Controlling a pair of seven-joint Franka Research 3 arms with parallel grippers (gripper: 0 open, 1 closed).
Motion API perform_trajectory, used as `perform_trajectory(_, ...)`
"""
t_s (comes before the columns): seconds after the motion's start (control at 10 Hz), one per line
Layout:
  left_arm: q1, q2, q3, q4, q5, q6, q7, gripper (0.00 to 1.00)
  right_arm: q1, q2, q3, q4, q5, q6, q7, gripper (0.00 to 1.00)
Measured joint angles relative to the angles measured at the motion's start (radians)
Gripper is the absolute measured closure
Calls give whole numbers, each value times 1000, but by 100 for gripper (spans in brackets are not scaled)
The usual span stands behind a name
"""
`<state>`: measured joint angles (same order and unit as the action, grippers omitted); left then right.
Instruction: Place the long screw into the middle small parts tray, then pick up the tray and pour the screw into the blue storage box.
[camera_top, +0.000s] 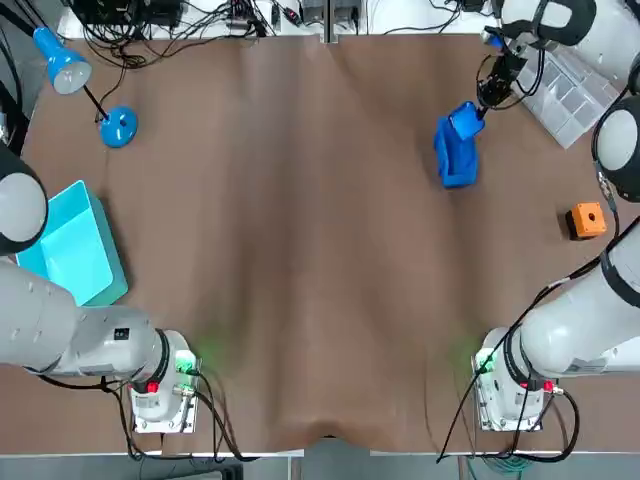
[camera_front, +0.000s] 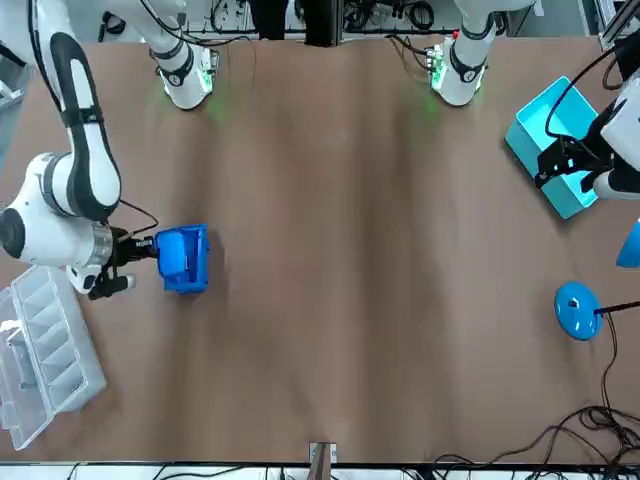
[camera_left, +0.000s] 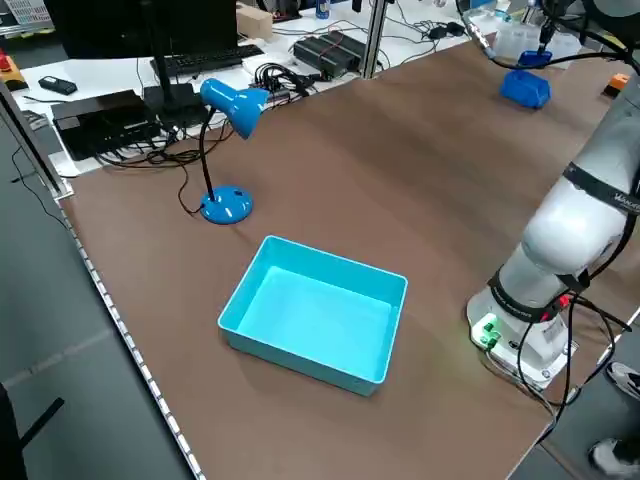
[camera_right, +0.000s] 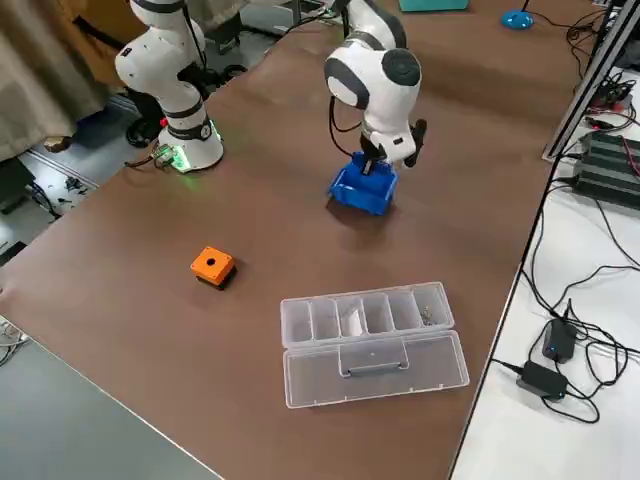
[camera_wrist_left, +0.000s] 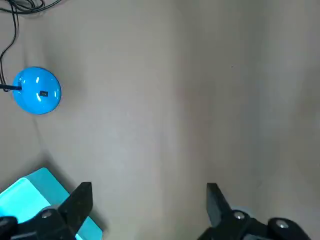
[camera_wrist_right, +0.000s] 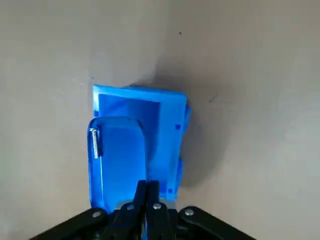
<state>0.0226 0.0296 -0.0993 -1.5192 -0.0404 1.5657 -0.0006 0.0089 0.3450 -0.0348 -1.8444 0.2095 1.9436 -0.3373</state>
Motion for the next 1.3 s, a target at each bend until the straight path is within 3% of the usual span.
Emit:
perform_trajectory(0.6, 0, 0, 0, 0, 0, 0, 0, 0, 84, 0, 12, 14, -290, 5, -3, 97)
perform_trajectory(1.3, 0, 1, 0, 0, 0, 0, 0, 0, 143, 0, 13, 27, -479, 5, -2, 97)
